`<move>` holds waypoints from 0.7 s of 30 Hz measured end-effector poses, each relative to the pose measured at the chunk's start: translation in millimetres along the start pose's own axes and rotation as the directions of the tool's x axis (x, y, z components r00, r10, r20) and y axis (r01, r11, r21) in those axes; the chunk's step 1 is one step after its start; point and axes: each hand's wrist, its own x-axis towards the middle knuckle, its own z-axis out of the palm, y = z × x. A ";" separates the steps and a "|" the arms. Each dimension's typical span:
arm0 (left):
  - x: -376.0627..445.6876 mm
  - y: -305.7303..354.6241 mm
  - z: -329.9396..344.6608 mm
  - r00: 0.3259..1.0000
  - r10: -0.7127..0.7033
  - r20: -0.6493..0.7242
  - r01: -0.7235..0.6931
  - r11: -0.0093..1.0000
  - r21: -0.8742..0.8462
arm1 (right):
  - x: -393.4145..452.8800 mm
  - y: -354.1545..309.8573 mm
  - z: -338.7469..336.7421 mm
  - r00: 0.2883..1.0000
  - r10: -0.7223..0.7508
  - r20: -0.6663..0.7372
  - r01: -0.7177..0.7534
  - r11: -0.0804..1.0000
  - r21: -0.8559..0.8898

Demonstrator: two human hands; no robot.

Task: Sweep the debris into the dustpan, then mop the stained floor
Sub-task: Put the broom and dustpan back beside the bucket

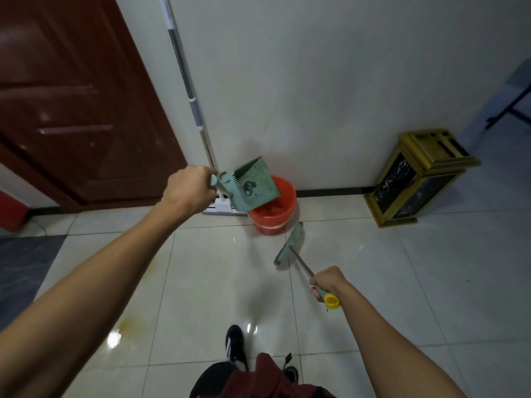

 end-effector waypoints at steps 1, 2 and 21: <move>6.5 7.9 3.8 0.999 0.048 0.013 -0.049 0.997 0.062 | 1.1 -2.4 -2.4 1.000 -0.004 -0.010 0.004 1.000 0.021; 11.9 16.0 7.3 0.994 0.104 0.029 -0.107 0.986 0.126 | -0.1 -5.0 -4.8 1.000 -0.001 -0.022 0.001 0.999 0.033; 14.6 58.2 106.4 0.691 0.479 0.542 -0.716 0.559 0.419 | 11.0 14.2 -12.0 0.996 0.072 -0.048 -0.059 0.970 0.236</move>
